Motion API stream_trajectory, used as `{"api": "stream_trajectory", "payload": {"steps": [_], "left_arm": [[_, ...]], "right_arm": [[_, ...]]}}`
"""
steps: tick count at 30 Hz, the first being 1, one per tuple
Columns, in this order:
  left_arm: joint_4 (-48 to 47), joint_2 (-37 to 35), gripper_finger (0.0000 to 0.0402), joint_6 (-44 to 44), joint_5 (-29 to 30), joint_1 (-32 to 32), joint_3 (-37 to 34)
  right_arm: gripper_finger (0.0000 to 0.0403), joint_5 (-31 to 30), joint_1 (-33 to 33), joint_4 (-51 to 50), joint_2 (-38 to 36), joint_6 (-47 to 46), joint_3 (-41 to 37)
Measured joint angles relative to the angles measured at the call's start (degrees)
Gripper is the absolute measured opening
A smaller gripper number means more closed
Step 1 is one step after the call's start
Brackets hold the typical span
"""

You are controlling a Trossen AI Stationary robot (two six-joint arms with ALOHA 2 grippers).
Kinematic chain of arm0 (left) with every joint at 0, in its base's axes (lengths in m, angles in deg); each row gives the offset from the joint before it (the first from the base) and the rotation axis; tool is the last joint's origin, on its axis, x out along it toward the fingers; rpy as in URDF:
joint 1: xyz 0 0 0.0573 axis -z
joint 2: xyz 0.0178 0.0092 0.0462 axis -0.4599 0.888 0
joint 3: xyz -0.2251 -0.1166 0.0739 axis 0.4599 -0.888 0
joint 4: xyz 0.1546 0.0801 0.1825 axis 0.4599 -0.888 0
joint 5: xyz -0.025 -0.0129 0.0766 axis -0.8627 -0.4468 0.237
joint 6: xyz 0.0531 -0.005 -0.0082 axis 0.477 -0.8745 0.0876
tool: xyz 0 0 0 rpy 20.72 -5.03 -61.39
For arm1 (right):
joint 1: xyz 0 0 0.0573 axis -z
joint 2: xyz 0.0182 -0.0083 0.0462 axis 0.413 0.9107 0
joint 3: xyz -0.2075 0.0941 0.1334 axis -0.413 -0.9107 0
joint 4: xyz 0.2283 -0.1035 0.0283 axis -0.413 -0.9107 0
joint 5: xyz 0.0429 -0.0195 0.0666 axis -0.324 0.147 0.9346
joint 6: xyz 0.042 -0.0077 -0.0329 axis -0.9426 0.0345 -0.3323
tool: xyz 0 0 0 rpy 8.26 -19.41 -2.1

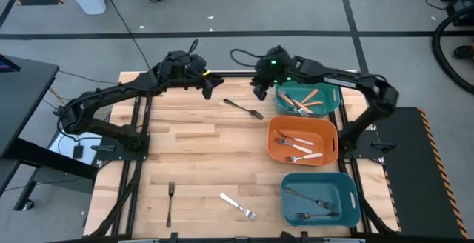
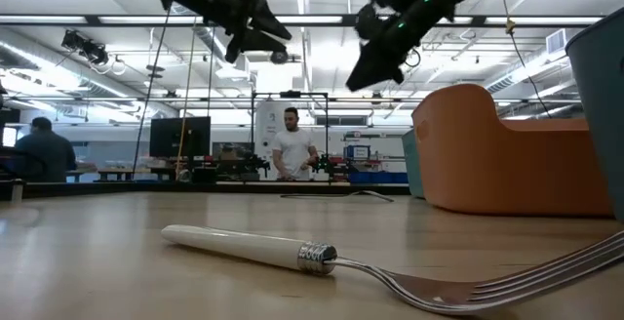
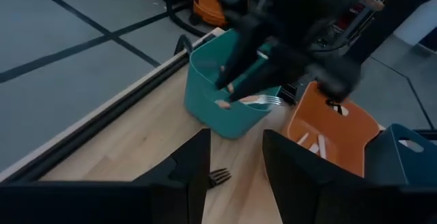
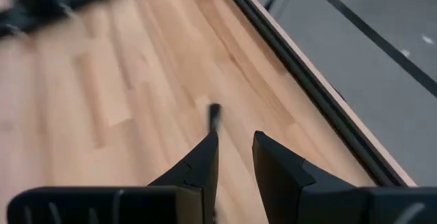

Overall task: Sort silverware by color (type)
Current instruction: Put the black fork into the blue bin

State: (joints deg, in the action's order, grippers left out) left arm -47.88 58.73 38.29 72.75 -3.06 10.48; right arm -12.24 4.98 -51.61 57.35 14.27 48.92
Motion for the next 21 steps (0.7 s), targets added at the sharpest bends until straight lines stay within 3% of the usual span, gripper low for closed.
{"api": "stream_trajectory", "payload": {"steps": [12,21], "left_arm": [[-4.5,0.0,0.0142,1.1,0.1,0.3,0.0],[-3.6,0.0,0.0142,2.0,0.0,0.3,0.0]], "right_arm": [[0.0098,-1.4,-0.9,-21.2,22.0,0.1,19.9],[0.0098,1.9,-3.9,-24.8,30.0,-0.2,21.4]]}}
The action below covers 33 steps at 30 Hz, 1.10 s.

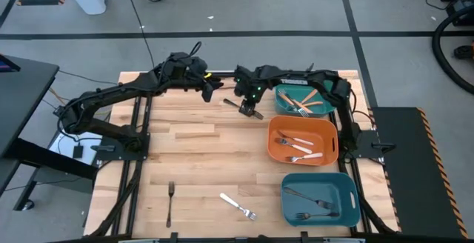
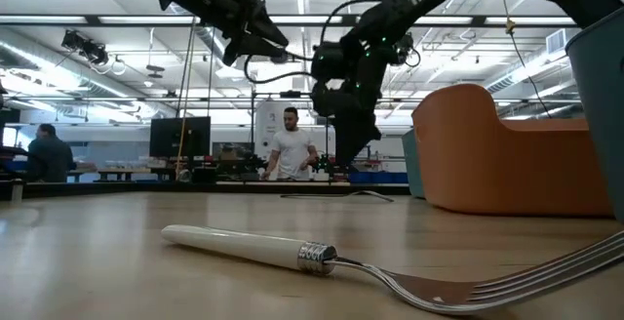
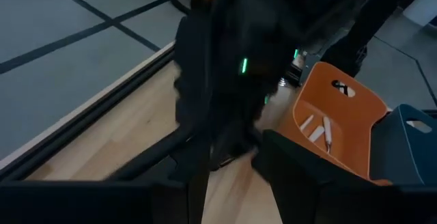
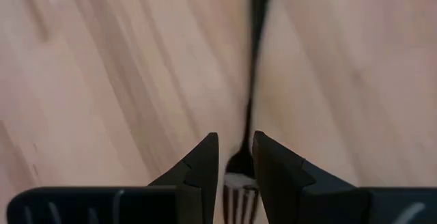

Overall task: Sort silverware by color (type)
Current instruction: Put the black fork into the blue bin

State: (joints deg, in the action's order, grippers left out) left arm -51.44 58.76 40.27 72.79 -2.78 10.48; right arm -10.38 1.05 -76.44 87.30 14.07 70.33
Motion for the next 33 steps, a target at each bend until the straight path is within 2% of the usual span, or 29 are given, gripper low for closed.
{"api": "stream_trajectory", "payload": {"steps": [6,14,21,25,29,33], "left_arm": [[1.2,-0.6,0.0142,0.0,0.1,-0.6,0.0],[1.2,-0.5,0.0142,0.0,0.0,-0.5,0.0],[1.1,-0.5,0.0142,-0.3,0.0,-0.5,0.0],[1.1,-0.5,0.0142,-0.3,0.0,-0.5,0.0],[1.1,-0.5,0.0142,-0.2,0.0,-0.5,0.0],[1.0,-0.5,0.0142,-0.1,0.0,-0.5,0.0]], "right_arm": [[0.0100,-2.6,-2.2,-0.8,3.2,3.7,0.0],[0.0115,-10.3,-2.2,0.5,4.1,6.6,0.0],[0.0141,-6.7,-2.5,1.6,4.6,7.9,0.0],[0.0156,-9.8,-2.9,2.9,5.0,8.5,0.0],[0.0163,-8.7,-2.7,2.5,5.1,8.1,0.0],[0.0164,-10.7,-2.4,3.3,5.1,7.2,-0.4]]}}
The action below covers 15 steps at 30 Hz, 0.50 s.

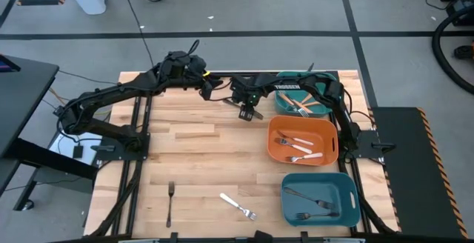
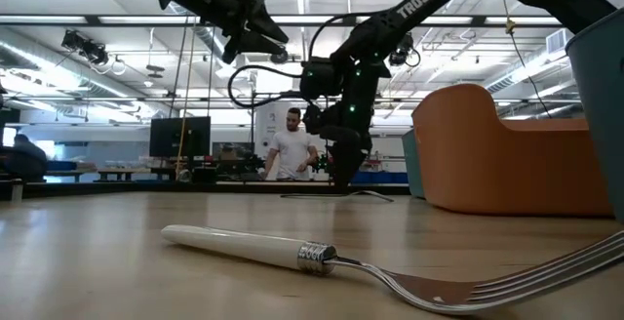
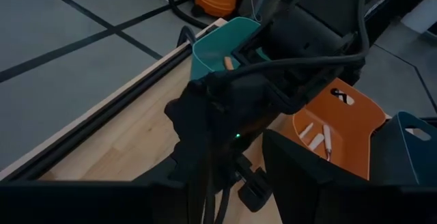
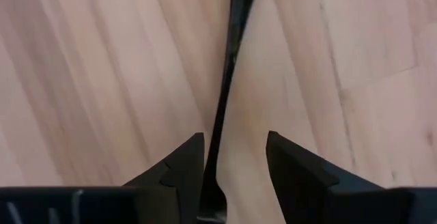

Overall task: Sort silverware by color (type)
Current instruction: Put the black fork into the blue bin

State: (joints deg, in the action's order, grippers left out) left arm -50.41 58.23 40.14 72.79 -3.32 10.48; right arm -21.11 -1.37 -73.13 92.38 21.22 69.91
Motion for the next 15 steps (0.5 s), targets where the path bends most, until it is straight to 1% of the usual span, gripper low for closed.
{"api": "stream_trajectory", "payload": {"steps": [5,10,13,15], "left_arm": [[0.0,0.0,0.0142,0.1,0.0,0.0,0.0],[0.0,0.0,0.0142,0.1,0.0,0.0,0.0],[0.0,0.0,0.0142,0.1,0.0,0.0,0.0],[0.0,0.0,0.0142,0.1,0.0,0.0,0.0]], "right_arm": [[0.0165,1.4,0.5,1.4,0.0,-1.1,-3.1],[0.0165,-1.4,0.4,4.2,-0.5,-1.2,-5.6],[0.0161,-1.4,0.4,4.5,-0.5,-1.2,-6.0],[0.0149,-1.2,0.4,4.6,-0.5,-1.1,-6.1]]}}
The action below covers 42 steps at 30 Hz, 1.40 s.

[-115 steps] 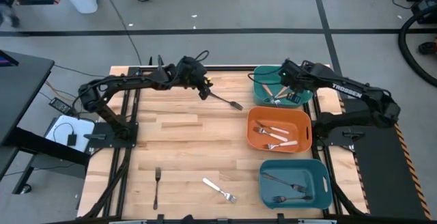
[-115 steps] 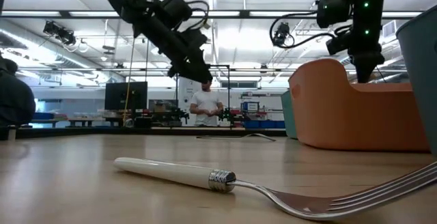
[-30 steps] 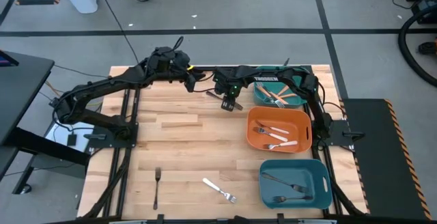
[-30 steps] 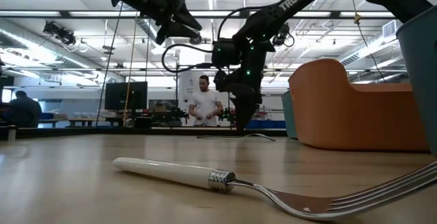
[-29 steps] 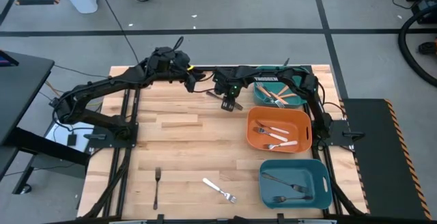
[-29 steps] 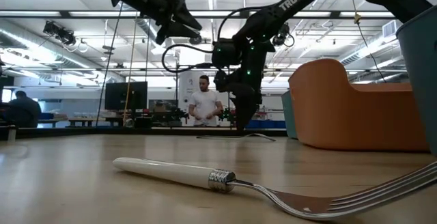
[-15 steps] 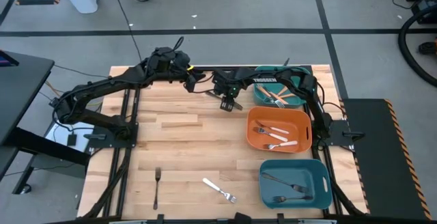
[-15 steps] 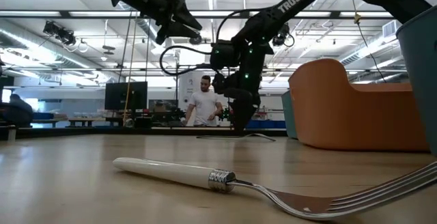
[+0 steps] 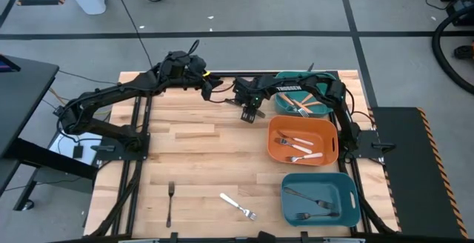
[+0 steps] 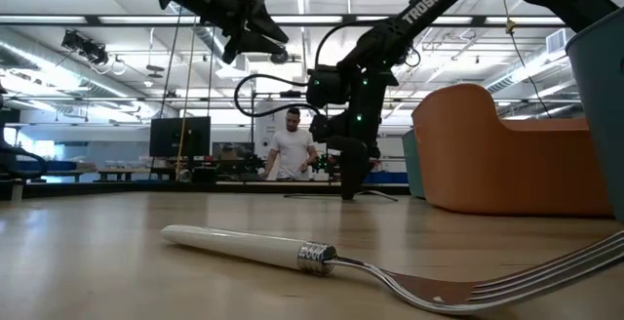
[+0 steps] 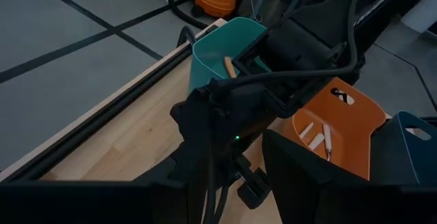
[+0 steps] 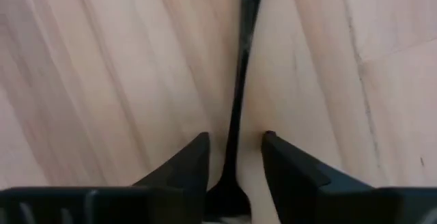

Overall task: Sort silverware by color (type)
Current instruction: Put the black fork into the blue bin

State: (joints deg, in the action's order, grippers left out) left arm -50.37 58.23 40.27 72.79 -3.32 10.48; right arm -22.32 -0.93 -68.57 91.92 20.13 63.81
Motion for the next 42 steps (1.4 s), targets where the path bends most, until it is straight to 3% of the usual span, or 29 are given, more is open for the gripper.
{"api": "stream_trajectory", "payload": {"steps": [8,14,22,29,35,42], "left_arm": [[0.0,0.0,0.0142,0.0,0.0,0.0,0.0],[0.0,0.0,0.0142,-0.5,0.0,0.0,0.0],[0.2,0.0,0.0142,-5.4,-0.1,0.1,0.0],[-0.7,0.1,0.0142,-5.1,0.0,0.8,-0.1],[-3.0,0.0,0.0142,-3.8,-0.1,1.8,-0.1],[-3.1,0.0,0.0142,-0.2,-0.3,5.0,-0.1]], "right_arm": [[0.0016,3.0,0.0,0.0,0.1,1.7,-0.1],[0.0010,2.8,0.0,-3.2,-1.7,3.0,1.1],[0.0009,1.1,2.1,-6.1,-11.0,5.3,4.4],[0.0009,-6.9,5.6,-11.4,-24.3,6.5,9.8],[0.0009,-4.8,6.4,-24.4,-40.0,6.3,10.9],[0.0009,-3.4,1.2,-41.7,-55.1,-7.0,10.9]]}}
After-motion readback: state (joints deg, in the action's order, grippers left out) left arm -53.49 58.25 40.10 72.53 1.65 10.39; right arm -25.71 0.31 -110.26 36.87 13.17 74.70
